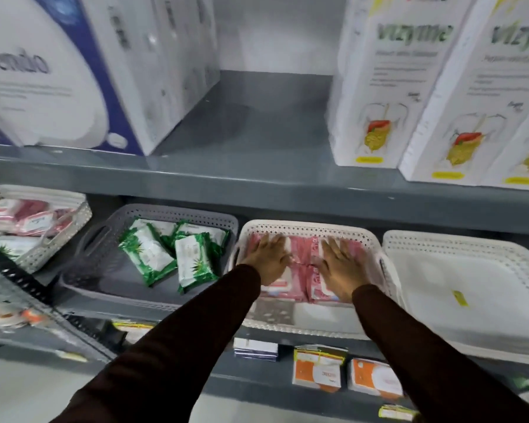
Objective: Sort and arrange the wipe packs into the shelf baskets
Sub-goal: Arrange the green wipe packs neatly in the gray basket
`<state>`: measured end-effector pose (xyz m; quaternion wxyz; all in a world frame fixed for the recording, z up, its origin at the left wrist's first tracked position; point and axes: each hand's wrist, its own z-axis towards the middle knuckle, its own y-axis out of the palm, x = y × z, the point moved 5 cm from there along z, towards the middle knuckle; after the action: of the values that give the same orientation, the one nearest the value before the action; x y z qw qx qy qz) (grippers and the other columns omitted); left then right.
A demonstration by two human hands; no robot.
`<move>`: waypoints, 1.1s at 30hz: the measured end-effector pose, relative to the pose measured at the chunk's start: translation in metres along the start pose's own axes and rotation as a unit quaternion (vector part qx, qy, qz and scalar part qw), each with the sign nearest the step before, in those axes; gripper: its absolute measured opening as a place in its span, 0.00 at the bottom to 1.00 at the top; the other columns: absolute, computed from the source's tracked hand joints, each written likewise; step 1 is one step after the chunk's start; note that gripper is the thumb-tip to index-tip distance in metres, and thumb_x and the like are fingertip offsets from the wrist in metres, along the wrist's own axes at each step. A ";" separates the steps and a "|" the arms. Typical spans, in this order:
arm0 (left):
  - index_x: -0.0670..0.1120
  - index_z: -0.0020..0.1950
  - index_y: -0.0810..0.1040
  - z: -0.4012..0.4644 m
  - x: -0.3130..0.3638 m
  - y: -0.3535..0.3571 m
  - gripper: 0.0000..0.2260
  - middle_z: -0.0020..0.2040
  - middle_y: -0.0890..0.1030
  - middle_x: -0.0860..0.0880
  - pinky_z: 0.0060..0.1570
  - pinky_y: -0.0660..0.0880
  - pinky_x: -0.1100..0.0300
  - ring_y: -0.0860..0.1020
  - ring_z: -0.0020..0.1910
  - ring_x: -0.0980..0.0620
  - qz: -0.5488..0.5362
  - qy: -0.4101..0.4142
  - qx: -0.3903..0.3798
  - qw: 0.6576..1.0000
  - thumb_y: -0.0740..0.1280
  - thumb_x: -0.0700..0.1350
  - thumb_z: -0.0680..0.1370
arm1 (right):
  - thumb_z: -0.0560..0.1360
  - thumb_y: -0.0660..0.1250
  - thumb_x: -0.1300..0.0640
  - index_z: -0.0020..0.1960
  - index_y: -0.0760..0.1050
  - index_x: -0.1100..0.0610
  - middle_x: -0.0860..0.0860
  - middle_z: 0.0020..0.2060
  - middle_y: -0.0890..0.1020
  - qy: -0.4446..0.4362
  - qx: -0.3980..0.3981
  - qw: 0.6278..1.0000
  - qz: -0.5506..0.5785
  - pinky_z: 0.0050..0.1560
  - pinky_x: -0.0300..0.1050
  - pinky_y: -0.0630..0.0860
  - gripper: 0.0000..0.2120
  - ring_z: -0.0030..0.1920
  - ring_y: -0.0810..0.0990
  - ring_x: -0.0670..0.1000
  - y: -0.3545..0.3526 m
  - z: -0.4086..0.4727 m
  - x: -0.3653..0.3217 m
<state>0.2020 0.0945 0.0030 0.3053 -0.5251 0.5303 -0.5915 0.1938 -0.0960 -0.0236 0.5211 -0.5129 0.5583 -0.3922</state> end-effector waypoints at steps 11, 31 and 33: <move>0.38 0.65 0.74 -0.146 -0.233 -0.101 0.19 0.57 0.78 0.33 0.47 0.73 0.50 0.78 0.54 0.34 -0.132 -0.267 0.185 0.937 0.65 0.32 0.73 | 0.77 0.64 0.60 0.63 0.77 0.54 0.56 0.48 0.85 -0.100 0.129 0.947 0.277 0.47 0.46 0.78 0.15 0.44 0.83 0.55 -0.025 -0.056 -0.227; 0.56 0.72 0.68 -0.125 -0.309 -0.099 0.32 0.68 0.69 0.44 0.62 0.70 0.44 0.71 0.65 0.40 0.181 -0.046 -0.057 0.981 0.73 0.61 0.70 | 0.74 0.71 0.56 0.72 0.59 0.67 0.63 0.62 0.78 0.216 -0.024 0.928 0.302 0.36 0.42 0.82 0.34 0.54 0.82 0.62 0.033 -0.003 -0.310; 0.55 0.73 0.67 -0.126 -0.316 -0.094 0.33 0.67 0.71 0.44 0.62 0.71 0.45 0.70 0.66 0.40 0.145 -0.021 -0.053 0.988 0.73 0.60 0.71 | 0.76 0.68 0.58 0.66 0.70 0.68 0.63 0.59 0.80 0.185 -0.017 0.960 0.212 0.41 0.38 0.79 0.22 0.54 0.82 0.61 0.024 -0.009 -0.309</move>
<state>0.1837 0.4470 0.0123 0.3704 -0.4702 0.6253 -0.5007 0.1593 0.2102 0.0103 0.4715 -0.3101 0.7472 -0.3510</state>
